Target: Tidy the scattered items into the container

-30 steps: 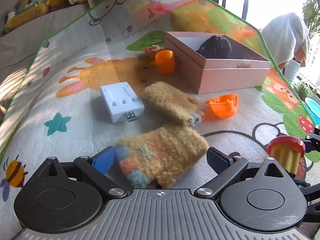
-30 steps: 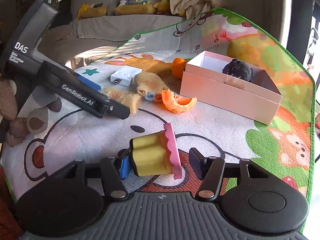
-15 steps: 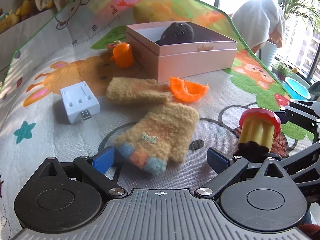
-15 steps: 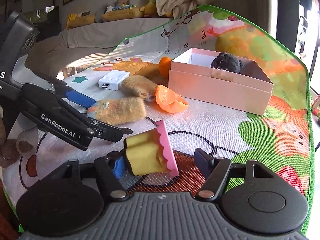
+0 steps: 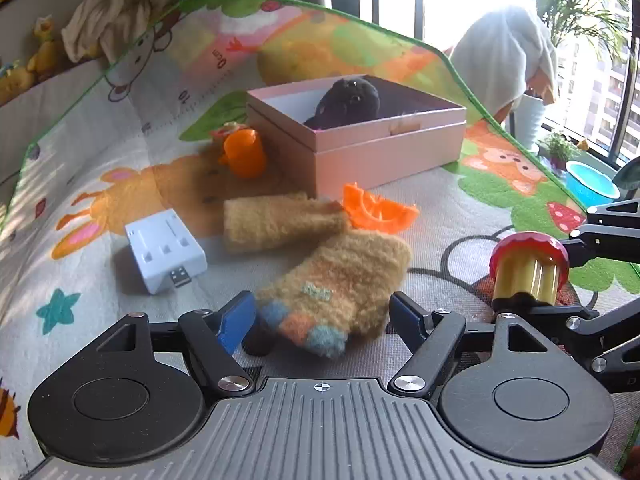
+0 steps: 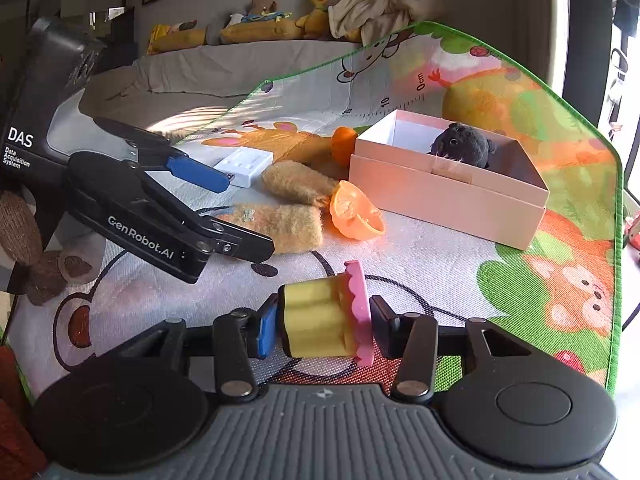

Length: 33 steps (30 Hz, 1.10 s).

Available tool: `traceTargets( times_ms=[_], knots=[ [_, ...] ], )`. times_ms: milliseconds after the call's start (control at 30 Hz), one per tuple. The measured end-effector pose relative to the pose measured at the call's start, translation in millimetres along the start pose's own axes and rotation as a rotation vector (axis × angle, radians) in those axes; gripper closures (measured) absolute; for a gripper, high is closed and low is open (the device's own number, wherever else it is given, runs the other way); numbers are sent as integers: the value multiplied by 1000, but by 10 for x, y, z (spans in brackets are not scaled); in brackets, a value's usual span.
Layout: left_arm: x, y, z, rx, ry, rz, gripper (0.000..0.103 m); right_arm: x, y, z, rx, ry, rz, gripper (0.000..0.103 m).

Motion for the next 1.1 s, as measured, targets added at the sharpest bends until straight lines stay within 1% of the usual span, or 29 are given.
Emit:
traceTargets(
  times_ms=[33, 100, 200, 267, 367, 433, 467, 500, 533, 600, 667, 700, 767, 900, 1033, 1100],
  knots=[
    [-23, 18, 24, -6, -22, -16, 7, -10, -15, -5, 4, -7, 4, 56],
    [-98, 35, 58, -19, -76, -28, 7, -14, -17, -6, 4, -13, 7, 56],
    [-160, -65, 93, -12, -144, -27, 7, -23, -9, -15, 6, -15, 12, 56],
    [-138, -185, 119, 8, -146, -53, 7, -32, 1, -21, 7, -17, 16, 56],
    [-77, -334, 129, 51, -112, -108, 8, -77, 21, -29, 7, -30, 16, 56],
    [-56, -348, 129, 54, -95, -123, 18, -114, 37, -19, 6, -44, 22, 57],
    [-55, -333, 125, 51, -96, -120, 21, -137, 47, -7, 4, -52, 25, 59],
    [-66, -307, 119, 48, -103, -116, 27, -150, 57, 5, 4, -55, 28, 60],
    [-83, -284, 107, 46, -110, -112, 31, -167, 70, 24, 4, -59, 31, 61],
    [-125, -240, 77, 47, -126, -107, 35, -197, 110, 48, 5, -63, 40, 61],
    [-197, -182, 41, 59, -142, -130, 42, -222, 153, 65, 9, -64, 49, 61],
    [-243, -145, 21, 71, -149, -153, 48, -242, 173, 74, 11, -65, 54, 61],
    [-338, -61, -13, 83, -163, -185, 48, -305, 206, 105, 13, -77, 63, 61],
    [-474, 50, -15, 81, -204, -194, 51, -469, 264, 216, 1, -107, 63, 61],
    [-534, 94, 74, 83, -202, -230, 52, -589, 318, 362, -24, -99, 61, 61],
    [-547, 130, 163, 64, -209, -240, 52, -661, 313, 453, -34, -103, 72, 61]
  ],
)
Point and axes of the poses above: each gripper's, at about its wrist camera, not at the fingertips, and y roughly against the way its jaws point, x to its left, z to its top, the point moved 8 cm from there along -y, roughly the way its jaws point, and after that the axes turned 10 degrees about x, right-handed, at the moved point
